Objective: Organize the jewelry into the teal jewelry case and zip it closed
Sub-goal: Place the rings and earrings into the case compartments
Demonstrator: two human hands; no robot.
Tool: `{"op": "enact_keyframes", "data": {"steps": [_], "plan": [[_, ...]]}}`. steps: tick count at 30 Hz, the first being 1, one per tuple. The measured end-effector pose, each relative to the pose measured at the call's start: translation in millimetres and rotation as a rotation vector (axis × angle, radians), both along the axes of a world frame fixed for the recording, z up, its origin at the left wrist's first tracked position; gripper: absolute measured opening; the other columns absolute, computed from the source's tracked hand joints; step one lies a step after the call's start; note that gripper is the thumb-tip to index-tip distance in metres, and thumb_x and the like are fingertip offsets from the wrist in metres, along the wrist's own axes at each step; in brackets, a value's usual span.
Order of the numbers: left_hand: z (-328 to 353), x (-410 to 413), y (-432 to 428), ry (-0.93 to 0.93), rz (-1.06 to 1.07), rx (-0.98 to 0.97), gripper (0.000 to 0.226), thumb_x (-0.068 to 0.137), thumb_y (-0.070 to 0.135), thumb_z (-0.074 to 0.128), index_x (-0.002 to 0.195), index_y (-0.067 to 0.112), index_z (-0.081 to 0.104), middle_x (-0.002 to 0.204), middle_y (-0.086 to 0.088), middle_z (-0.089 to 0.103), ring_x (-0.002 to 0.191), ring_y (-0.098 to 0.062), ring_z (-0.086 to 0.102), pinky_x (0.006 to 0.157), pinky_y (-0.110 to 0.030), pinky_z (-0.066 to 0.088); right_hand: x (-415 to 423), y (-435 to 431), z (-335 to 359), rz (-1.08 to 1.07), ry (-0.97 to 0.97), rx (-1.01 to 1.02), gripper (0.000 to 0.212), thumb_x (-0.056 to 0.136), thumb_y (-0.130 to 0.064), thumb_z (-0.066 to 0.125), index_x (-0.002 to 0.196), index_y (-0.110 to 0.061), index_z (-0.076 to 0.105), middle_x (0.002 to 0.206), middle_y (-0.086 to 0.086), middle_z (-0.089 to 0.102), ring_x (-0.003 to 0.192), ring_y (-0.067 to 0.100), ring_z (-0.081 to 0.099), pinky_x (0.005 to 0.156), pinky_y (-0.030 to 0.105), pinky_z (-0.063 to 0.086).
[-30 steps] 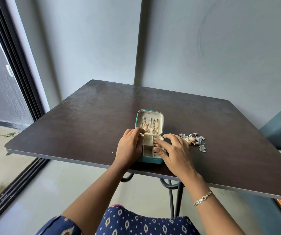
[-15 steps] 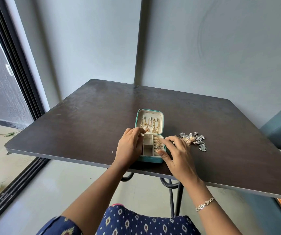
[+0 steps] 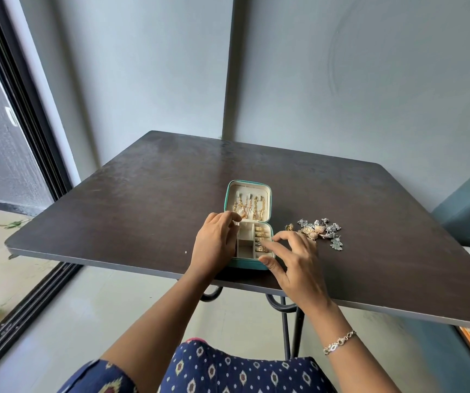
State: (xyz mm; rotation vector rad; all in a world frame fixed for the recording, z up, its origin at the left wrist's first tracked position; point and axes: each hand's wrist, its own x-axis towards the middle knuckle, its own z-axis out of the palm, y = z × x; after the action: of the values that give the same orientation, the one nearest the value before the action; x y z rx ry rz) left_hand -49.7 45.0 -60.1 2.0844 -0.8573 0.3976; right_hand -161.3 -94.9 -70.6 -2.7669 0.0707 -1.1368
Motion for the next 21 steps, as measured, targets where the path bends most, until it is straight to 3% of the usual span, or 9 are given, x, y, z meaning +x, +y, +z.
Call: {"op": "enact_keyframes", "data": {"steps": [7, 11, 17, 21], "plan": [[0, 0, 0, -0.014, 0.004, 0.000, 0.018, 0.089, 0.011, 0.053, 0.105, 0.008, 0.061, 0.108, -0.007, 0.065, 0.104, -0.021, 0.054, 0.076, -0.022, 0.038, -1, -1, -3, 0.041, 0.012, -0.017, 0.051, 0.092, -0.057, 0.033, 0.096, -0.021, 0.069, 0.094, 0.000, 0.061, 0.090, 0.017, 0.054, 0.078, 0.035, 0.043], [0, -1, 0, -0.041, -0.001, -0.010, 0.014, 0.088, 0.009, 0.055, 0.100, 0.006, 0.062, 0.101, -0.008, 0.066, 0.099, -0.025, 0.056, 0.074, -0.031, 0.045, -2, -1, -2, 0.078, 0.021, 0.037, 0.051, 0.091, -0.057, 0.034, 0.102, -0.020, 0.067, 0.096, -0.001, 0.059, 0.092, 0.015, 0.054, 0.081, 0.032, 0.045], [1, -2, 0, -0.047, -0.004, -0.004, 0.012, 0.089, 0.012, 0.056, 0.097, 0.006, 0.063, 0.102, -0.009, 0.067, 0.103, -0.026, 0.052, 0.073, -0.035, 0.047, -6, -23, -2, 0.098, -0.069, 0.317, 0.038, 0.089, -0.043, 0.048, 0.098, -0.011, 0.068, 0.093, 0.000, 0.060, 0.091, 0.010, 0.055, 0.082, 0.020, 0.043], [1, -2, 0, -0.023, 0.002, 0.003, 0.013, 0.089, 0.014, 0.056, 0.097, 0.007, 0.063, 0.103, -0.007, 0.066, 0.105, -0.024, 0.050, 0.075, -0.035, 0.046, -17, -52, -3, 0.059, -0.074, 0.506, 0.024, 0.082, -0.031, 0.055, 0.091, -0.013, 0.068, 0.093, -0.010, 0.059, 0.090, 0.003, 0.056, 0.078, 0.015, 0.045]]}}
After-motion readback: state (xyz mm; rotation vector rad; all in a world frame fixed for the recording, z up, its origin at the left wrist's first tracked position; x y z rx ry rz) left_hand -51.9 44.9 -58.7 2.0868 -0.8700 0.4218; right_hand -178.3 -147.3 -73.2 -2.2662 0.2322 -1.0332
